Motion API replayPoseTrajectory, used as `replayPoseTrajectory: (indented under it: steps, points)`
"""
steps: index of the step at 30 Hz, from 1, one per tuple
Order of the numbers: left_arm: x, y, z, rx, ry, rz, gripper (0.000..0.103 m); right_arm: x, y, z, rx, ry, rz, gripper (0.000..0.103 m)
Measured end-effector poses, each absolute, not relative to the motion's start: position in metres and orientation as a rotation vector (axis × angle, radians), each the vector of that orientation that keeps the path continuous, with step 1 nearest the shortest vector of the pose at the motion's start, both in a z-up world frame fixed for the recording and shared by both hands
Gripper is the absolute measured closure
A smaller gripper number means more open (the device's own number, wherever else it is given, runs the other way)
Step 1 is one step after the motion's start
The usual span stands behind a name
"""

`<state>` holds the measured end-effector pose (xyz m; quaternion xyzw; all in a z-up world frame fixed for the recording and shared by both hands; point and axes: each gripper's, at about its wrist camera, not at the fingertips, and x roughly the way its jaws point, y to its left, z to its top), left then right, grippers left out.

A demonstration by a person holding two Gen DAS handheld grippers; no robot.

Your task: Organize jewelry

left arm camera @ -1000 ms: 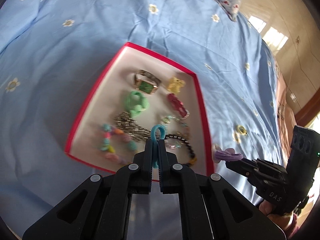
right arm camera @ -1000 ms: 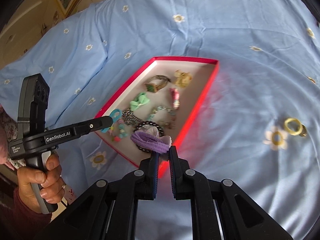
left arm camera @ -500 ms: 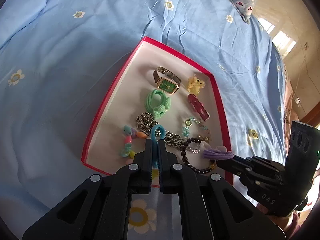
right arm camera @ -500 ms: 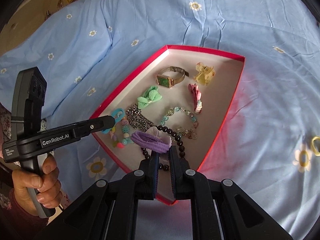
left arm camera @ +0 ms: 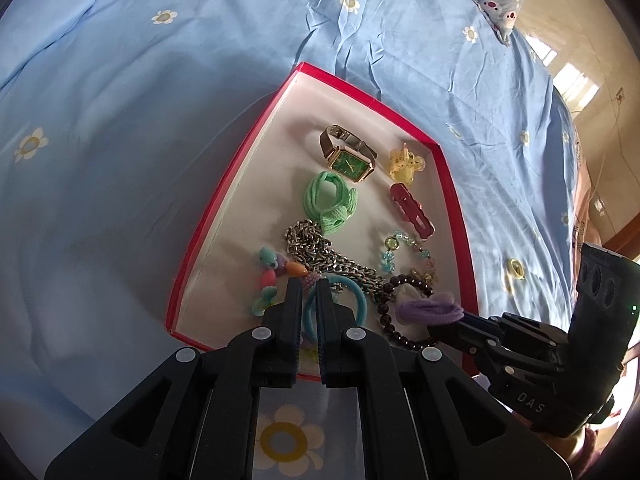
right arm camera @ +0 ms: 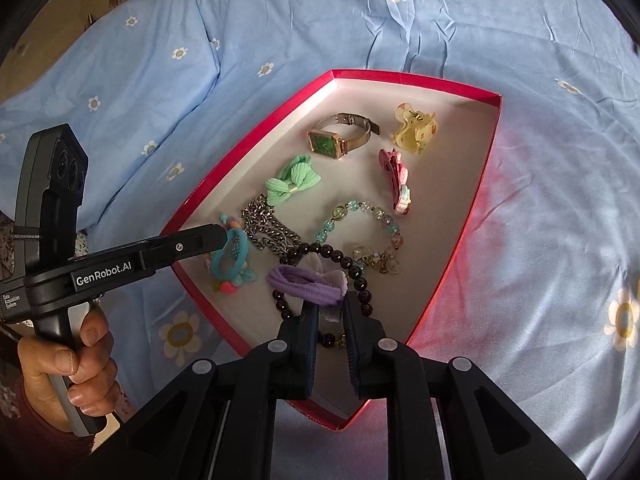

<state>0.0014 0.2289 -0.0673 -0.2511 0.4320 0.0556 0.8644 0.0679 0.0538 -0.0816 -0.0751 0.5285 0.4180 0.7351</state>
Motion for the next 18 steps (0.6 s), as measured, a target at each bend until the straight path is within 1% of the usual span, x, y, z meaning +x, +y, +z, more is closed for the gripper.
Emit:
replayPoseTrajectory:
  steps: [3, 5, 11, 12, 18]
  points:
    - [0.001, 0.229, -0.068, -0.524, 0.907, 0.118, 0.098, 0.068, 0.053, -0.082, -0.160, 1.163, 0.919, 0.082]
    - [0.001, 0.229, -0.068, -0.524, 0.907, 0.120, 0.096, 0.068, 0.053, -0.081, -0.161, 1.164, 0.919, 0.077]
    - [0.001, 0.229, -0.067, -0.522, 0.907, 0.123, 0.089, 0.065, 0.052, -0.078, -0.163, 1.156, 0.925, 0.071]
    - [0.000, 0.229, -0.067, -0.522, 0.907, 0.125, 0.087, 0.064, 0.051, -0.077, -0.164, 1.153, 0.925, 0.070]
    - [-0.003, 0.229, -0.063, -0.522, 0.899, 0.131, 0.080, 0.062, 0.044, -0.070, -0.166, 1.138, 0.921, 0.067]
